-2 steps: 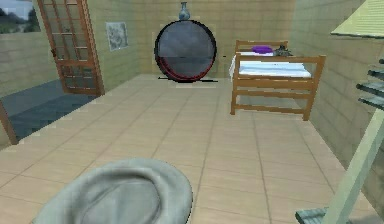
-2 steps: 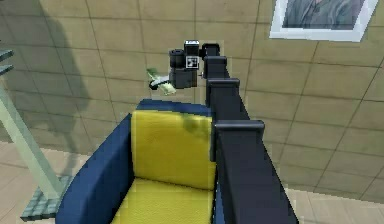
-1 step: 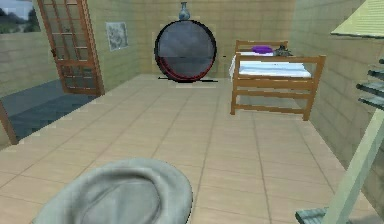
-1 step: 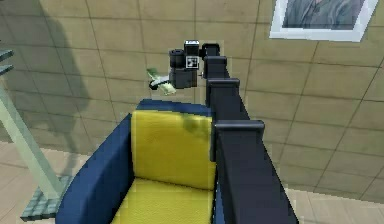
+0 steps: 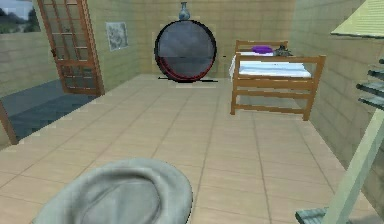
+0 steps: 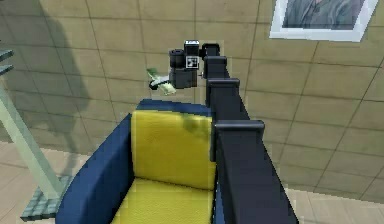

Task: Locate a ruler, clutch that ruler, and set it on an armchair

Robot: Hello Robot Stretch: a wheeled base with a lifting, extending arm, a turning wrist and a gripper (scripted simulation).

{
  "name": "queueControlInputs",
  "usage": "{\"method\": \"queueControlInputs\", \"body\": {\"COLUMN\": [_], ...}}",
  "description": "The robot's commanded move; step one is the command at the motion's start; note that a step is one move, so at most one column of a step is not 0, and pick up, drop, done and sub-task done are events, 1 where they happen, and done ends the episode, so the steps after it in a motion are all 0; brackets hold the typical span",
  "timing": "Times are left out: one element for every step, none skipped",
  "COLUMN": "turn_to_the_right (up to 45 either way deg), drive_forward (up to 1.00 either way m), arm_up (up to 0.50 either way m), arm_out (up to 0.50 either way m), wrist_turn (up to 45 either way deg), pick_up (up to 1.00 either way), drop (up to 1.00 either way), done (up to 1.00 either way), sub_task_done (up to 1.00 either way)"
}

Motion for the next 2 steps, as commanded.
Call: {"method": "queueControlInputs", "body": {"turn_to_the_right": [0.0, 0.0], "drive_forward": [0.00, 0.00], "arm_up": [0.00, 0.00], "arm_out": [0.00, -0.10], "wrist_turn": [0.0, 0.0], "pick_up": [0.00, 0.00], "drop": [1.00, 0.00], "done": [0.00, 0.00], "sub_task_done": [0.00, 0.00]}}
